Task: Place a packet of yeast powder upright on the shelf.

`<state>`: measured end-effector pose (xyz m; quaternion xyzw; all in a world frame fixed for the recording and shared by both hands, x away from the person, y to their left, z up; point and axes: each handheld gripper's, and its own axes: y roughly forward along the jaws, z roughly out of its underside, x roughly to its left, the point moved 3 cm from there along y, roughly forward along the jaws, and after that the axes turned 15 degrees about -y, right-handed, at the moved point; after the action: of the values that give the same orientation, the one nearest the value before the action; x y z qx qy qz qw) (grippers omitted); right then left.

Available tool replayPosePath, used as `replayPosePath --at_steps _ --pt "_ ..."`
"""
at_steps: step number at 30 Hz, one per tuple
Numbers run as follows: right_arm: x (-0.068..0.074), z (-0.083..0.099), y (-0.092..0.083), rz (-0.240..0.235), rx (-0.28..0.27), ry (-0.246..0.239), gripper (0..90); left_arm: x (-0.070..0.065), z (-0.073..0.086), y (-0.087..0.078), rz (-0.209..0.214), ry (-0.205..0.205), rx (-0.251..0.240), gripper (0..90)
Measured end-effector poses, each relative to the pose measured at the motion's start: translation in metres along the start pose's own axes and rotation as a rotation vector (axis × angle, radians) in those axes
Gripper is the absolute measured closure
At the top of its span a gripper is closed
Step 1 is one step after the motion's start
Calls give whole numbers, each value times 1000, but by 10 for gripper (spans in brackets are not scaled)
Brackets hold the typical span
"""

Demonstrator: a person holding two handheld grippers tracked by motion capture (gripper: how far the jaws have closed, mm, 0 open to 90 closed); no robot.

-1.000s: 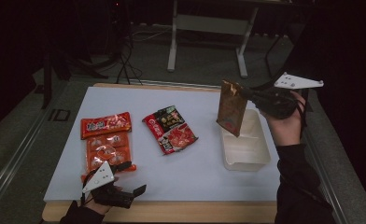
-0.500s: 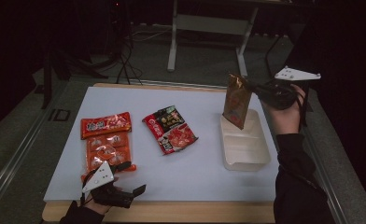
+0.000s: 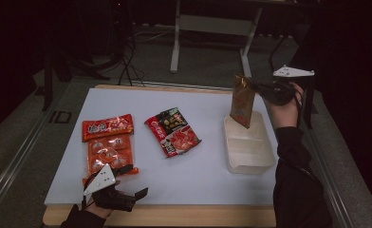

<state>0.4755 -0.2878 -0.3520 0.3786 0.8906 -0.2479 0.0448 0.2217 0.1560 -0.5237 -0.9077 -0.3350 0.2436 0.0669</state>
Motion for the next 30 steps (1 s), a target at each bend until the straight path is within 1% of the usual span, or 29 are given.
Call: replayPosePath --at_steps 3,5,8,9,10,11,12,13,14,15,16,17,18,20,21,22,23,25,26,27,29,30 --pt "-2 2 2 2 4 -1 889 0 0 0 1 1 1 36" --pt "-6 8 7 18 6 18 888 0 0 0 3 -2 0 37" --pt "-7 11 10 17 14 7 882 0 0 0 5 -3 1 36" --pt "-6 12 11 10 9 4 878 0 0 0 5 -2 3 36" --pt "-6 13 12 -7 0 -7 877 0 0 0 5 0 5 37" --pt "-7 13 13 -25 -3 5 877 0 0 0 5 1 7 36" --pt "-6 14 14 -34 -6 12 875 -1 0 1 5 1 7 36" --pt "-6 14 15 -45 -6 4 873 -1 0 1 5 1 7 36" --pt "-4 15 17 -63 -6 -16 873 -1 0 1 6 1 7 36" --pt "-2 16 19 -79 6 -20 871 -1 0 0 5 1 6 37" --pt "-1 18 21 -82 23 -16 871 0 0 0 5 0 6 36" --pt "0 19 23 -89 23 -14 872 0 0 0 5 -1 5 36" --pt "1 21 24 -94 17 -5 872 0 0 0 5 -1 5 37" --pt "2 23 24 -105 -12 17 872 0 0 0 5 0 5 36" --pt "2 24 24 -114 -26 21 872 0 0 0 5 0 6 37" --pt "2 26 23 -117 -31 36 872 0 0 0 5 1 7 36" --pt "1 29 23 -108 -21 46 872 -1 0 0 6 2 7 36" --pt "-1 34 23 -95 -7 50 873 -1 0 1 6 2 9 36" --pt "-3 37 22 -79 5 58 873 -1 0 1 6 2 9 36" --pt "-3 37 22 -79 5 58 873 -1 0 1 6 2 9 36" --pt "-5 49 23 -69 34 86 873 0 0 1 6 2 10 36" --pt "-6 52 23 -62 44 92 873 0 1 1 6 2 10 36"
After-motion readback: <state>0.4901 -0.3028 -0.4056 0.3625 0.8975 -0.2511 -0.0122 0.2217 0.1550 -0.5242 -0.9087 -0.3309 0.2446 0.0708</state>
